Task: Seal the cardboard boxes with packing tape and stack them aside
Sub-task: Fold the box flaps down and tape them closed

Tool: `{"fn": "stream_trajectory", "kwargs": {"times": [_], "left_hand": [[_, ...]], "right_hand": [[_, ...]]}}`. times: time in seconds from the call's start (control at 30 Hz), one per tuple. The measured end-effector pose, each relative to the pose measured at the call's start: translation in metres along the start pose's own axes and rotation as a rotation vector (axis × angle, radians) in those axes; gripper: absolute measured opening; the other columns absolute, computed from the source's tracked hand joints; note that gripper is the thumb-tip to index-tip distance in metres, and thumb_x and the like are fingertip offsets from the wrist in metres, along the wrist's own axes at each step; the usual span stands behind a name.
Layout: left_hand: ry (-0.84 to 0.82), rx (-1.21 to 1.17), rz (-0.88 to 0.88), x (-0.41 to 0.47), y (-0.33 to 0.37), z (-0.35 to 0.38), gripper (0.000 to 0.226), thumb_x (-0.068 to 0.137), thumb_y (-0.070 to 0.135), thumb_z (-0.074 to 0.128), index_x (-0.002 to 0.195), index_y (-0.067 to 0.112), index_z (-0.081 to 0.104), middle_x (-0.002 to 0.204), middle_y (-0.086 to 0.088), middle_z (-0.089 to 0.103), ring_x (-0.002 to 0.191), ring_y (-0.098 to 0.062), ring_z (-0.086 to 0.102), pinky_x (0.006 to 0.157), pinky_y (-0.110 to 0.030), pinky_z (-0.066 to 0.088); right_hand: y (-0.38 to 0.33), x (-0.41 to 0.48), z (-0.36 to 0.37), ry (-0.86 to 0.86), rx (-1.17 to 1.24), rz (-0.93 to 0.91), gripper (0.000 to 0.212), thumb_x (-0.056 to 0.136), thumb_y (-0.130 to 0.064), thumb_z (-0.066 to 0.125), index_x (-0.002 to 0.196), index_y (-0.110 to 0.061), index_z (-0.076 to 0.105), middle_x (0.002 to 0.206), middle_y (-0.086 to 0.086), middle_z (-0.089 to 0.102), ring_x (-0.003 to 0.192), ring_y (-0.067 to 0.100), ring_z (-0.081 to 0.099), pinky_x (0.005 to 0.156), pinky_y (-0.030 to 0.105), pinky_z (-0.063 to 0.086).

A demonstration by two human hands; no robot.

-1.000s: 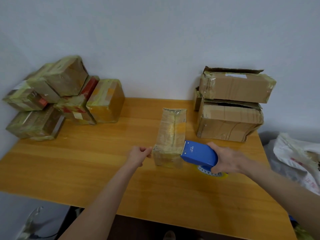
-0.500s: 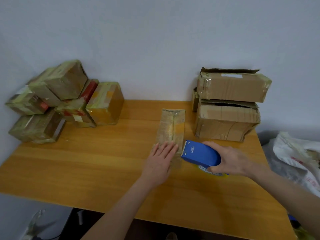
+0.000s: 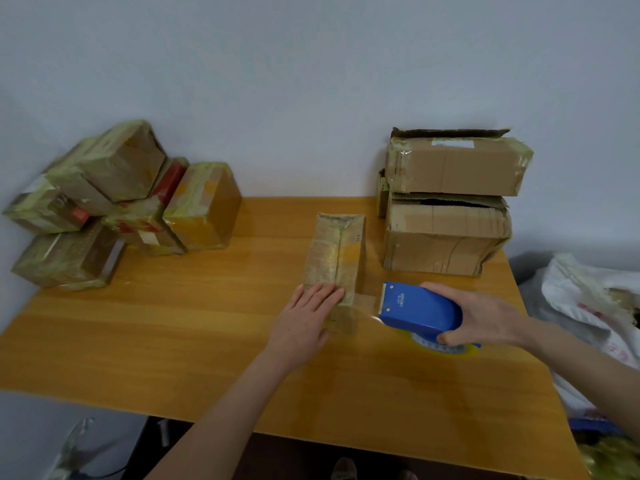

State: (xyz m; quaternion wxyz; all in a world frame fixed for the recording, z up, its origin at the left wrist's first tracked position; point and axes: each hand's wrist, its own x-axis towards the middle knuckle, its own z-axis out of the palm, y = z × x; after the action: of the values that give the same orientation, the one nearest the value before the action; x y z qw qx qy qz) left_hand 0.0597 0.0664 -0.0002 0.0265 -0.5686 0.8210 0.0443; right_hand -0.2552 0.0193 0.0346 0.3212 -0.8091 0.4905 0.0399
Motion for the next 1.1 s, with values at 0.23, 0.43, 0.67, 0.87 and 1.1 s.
{"fn": "stream_trajectory", "kwargs": {"times": [0.23, 0.43, 0.67, 0.87, 1.1], "left_hand": [[0.033, -0.008, -0.013, 0.002, 0.002, 0.004, 0.075, 0.094, 0.028, 0.048, 0.153, 0.031, 0.002, 0.161, 0.007, 0.005, 0.148, -0.012, 0.000, 0.119, -0.035, -0.011], [0.052, -0.015, -0.009, 0.003, 0.001, 0.007, 0.076, 0.093, 0.027, 0.051, 0.153, 0.031, 0.004, 0.161, 0.005, 0.009, 0.148, -0.013, 0.002, 0.119, -0.037, -0.010], [0.031, 0.001, -0.028, 0.002, 0.004, 0.003, 0.074, 0.096, 0.028, 0.046, 0.152, 0.033, -0.003, 0.161, 0.007, 0.002, 0.148, -0.011, -0.004, 0.120, -0.039, -0.007], [0.002, 0.015, -0.030, 0.000, 0.003, 0.002, 0.074, 0.098, 0.029, 0.045, 0.152, 0.033, -0.006, 0.161, 0.007, -0.003, 0.148, -0.012, -0.008, 0.120, -0.037, -0.009], [0.025, 0.004, -0.086, 0.002, 0.015, 0.003, 0.075, 0.096, 0.035, 0.045, 0.153, 0.028, -0.004, 0.162, 0.003, 0.002, 0.148, -0.015, -0.002, 0.120, -0.041, -0.006]], "right_hand": [[-0.020, 0.022, 0.013, -0.052, -0.238, 0.044, 0.077, 0.078, -0.051, 0.064, 0.142, -0.045, 0.022, 0.102, -0.012, 0.058, 0.085, 0.012, 0.057, 0.067, 0.031, 0.052], [-0.039, 0.047, 0.013, -0.099, -0.268, 0.099, 0.079, 0.080, -0.052, 0.062, 0.146, -0.045, 0.019, 0.103, -0.009, 0.053, 0.089, 0.013, 0.047, 0.068, 0.032, 0.048], [-0.049, 0.055, 0.001, -0.192, -0.149, 0.189, 0.078, 0.076, -0.046, 0.067, 0.143, -0.045, 0.028, 0.118, -0.007, 0.054, 0.100, 0.019, 0.053, 0.077, 0.034, 0.050], [-0.035, 0.050, 0.001, -0.168, -0.351, 0.313, 0.076, 0.068, -0.053, 0.063, 0.139, -0.041, 0.038, 0.099, -0.009, 0.058, 0.087, 0.018, 0.057, 0.060, 0.029, 0.048], [-0.017, 0.053, 0.034, 0.203, 0.769, 0.483, 0.048, 0.079, -0.028, 0.075, 0.123, -0.018, 0.057, 0.106, 0.003, 0.064, 0.091, 0.020, 0.063, 0.072, 0.032, 0.052]]}}
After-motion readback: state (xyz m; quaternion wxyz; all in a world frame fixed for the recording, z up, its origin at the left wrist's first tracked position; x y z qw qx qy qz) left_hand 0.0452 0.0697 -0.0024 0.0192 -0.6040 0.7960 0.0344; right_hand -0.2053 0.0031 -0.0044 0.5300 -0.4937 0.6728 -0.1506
